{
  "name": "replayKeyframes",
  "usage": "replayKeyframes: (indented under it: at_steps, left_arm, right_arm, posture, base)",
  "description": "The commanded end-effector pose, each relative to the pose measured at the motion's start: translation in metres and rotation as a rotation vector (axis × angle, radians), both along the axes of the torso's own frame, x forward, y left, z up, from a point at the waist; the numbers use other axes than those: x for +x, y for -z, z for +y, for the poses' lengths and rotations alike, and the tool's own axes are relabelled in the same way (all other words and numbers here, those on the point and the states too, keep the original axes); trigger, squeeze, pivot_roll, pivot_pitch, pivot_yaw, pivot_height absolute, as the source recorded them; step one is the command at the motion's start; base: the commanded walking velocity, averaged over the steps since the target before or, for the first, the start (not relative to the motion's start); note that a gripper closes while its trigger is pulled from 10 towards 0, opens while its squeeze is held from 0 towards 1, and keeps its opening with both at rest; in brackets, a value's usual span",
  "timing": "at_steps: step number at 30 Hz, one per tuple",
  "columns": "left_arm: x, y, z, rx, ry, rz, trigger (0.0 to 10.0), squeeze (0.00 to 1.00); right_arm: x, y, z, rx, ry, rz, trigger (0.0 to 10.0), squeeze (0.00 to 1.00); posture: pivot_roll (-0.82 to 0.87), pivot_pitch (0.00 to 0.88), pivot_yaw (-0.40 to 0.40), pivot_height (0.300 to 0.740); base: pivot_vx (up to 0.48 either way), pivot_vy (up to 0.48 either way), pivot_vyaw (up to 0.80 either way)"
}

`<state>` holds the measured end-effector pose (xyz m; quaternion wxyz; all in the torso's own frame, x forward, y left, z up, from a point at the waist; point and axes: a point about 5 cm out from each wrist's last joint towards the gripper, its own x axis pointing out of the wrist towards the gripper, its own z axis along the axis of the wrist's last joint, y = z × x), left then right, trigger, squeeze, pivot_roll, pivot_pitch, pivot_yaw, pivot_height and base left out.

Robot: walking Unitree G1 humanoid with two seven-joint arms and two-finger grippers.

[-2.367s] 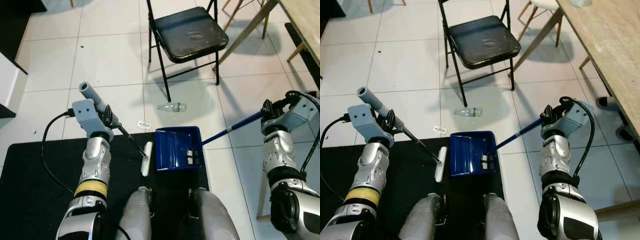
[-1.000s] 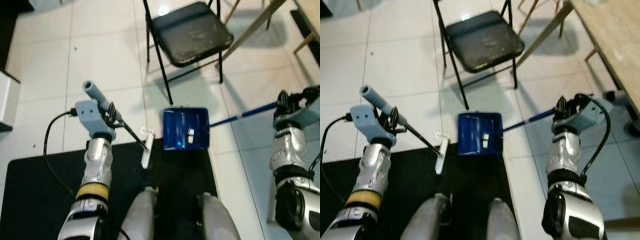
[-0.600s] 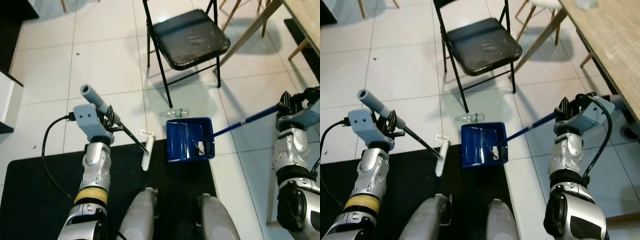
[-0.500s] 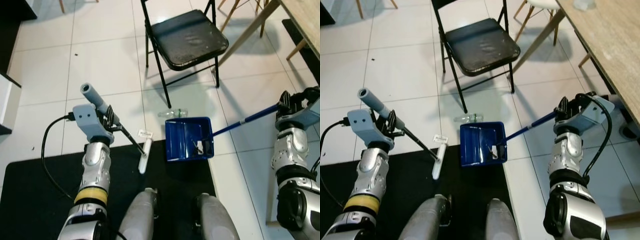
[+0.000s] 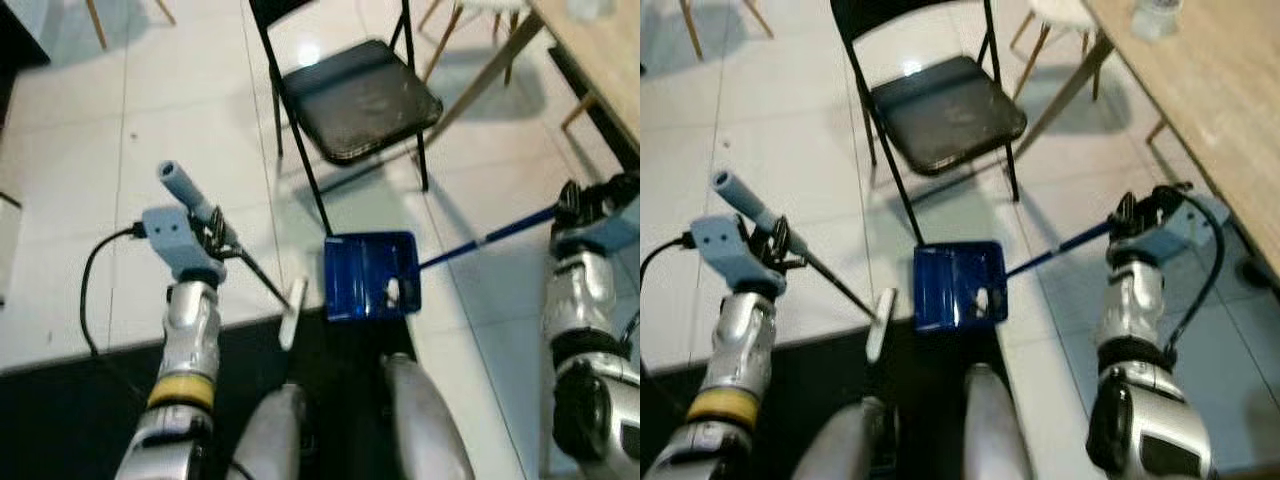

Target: Sweep floor

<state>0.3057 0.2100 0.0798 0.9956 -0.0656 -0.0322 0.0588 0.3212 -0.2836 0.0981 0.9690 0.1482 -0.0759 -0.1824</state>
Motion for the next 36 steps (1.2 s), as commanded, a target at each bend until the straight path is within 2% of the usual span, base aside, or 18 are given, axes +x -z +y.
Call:
replayKeyframes:
  at_steps: [1,3,9,14,22,28,36]
  left_arm:
    - [-0.005,0.004,0.012,0.03,-0.051,0.016,10.0,0.0]
    - [-0.005,-0.002,0.022,0.041,-0.114,-0.012,10.0,0.0]
    - [-0.003,-0.008,0.031,0.053,-0.149,-0.029,10.0,0.0]
    - [0.003,-0.013,0.029,0.072,-0.103,-0.04,10.0,0.0]
    - [0.01,-0.023,0.028,0.114,-0.106,-0.072,10.0,0.0]
    - [0.023,-0.041,0.031,0.137,-0.112,-0.13,10.0,0.0]
    - [0.032,-0.062,0.038,0.154,-0.136,-0.201,10.0,0.0]
  right_arm:
    - [-0.001,-0.003,-0.004,-0.003,0.016,-0.018,10.0,0.0]
    - [-0.003,-0.001,-0.005,-0.001,0.021,-0.015,10.0,0.0]
    - [-0.006,0.002,-0.006,0.001,0.031,-0.012,10.0,0.0]
    - [-0.011,0.006,-0.009,0.006,0.042,-0.004,10.0,0.0]
    - [-0.021,0.012,-0.018,0.001,0.071,0.015,10.0,0.0]
    - [-0.036,0.016,-0.033,0.018,0.147,0.012,10.0,0.0]
    - [-0.032,0.009,-0.035,0.047,0.16,-0.036,10.0,0.0]
  posture:
    - [0.0,0.198,0.012,0.74]
    - [0.0,0.203,0.014,0.74]
    - [0.0,0.207,0.015,0.74]
    - [0.0,0.221,0.023,0.74]
    - [0.0,0.264,0.036,0.74]
    - [0.0,0.342,0.051,0.74]
    - [0.02,0.41,0.055,0.74]
  base:
    - [0.0,0.0,0.0]
    - [0.0,0.0,0.0]
    - [0.0,0.0,0.0]
    - [0.0,0.0,0.0]
    - [0.0,0.0,0.0]
    - [0.0,0.0,0.0]
    - [0.0,0.0,0.0]
